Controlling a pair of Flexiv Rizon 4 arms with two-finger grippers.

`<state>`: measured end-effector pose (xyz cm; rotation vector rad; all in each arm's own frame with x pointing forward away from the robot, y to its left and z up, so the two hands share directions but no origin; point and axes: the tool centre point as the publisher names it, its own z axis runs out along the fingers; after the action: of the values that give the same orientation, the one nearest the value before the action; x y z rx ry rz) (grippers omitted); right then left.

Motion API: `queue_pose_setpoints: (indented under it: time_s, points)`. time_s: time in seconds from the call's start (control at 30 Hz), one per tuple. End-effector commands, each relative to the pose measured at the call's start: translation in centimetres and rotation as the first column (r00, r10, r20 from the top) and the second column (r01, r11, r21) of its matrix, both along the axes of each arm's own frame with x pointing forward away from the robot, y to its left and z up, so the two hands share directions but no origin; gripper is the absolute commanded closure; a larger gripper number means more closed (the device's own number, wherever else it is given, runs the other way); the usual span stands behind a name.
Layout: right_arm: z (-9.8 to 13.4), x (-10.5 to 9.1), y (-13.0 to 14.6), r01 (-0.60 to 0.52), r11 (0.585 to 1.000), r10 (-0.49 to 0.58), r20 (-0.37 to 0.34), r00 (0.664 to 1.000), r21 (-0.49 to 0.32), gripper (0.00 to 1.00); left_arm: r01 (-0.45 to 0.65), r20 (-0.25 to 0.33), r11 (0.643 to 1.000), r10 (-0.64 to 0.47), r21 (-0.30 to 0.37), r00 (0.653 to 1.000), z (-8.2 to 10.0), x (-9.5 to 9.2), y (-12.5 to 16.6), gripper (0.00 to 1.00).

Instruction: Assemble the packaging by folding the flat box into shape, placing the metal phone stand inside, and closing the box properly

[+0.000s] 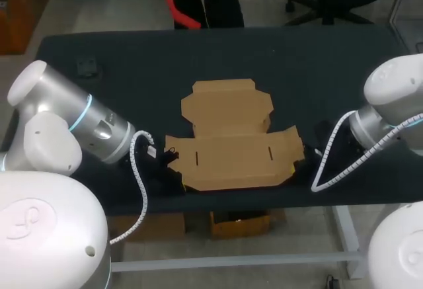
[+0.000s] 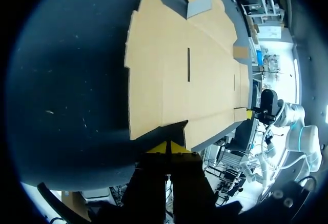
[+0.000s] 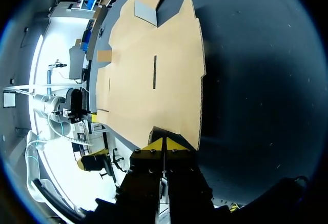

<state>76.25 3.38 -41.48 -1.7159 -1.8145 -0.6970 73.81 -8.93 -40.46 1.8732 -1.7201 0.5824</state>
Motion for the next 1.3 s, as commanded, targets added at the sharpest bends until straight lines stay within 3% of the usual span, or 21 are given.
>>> queue_pose_setpoints:
  time_s: [0.03,1.3]
  points:
    - [0.0,0.0,0.1,-0.002,1.000,0.002,-0.002,1.000,-0.004,1.00,-0.006,0.000,1.000,0.006,0.000,1.000,-0.1,0.0,0.0,1.00]
    - [0.2,0.1,1.0,-0.015,0.999,0.015,0.000,1.000,-0.045,1.00,-0.004,0.038,0.997,0.001,0.083,0.999,0.7,0.3,-1.4,1.00]
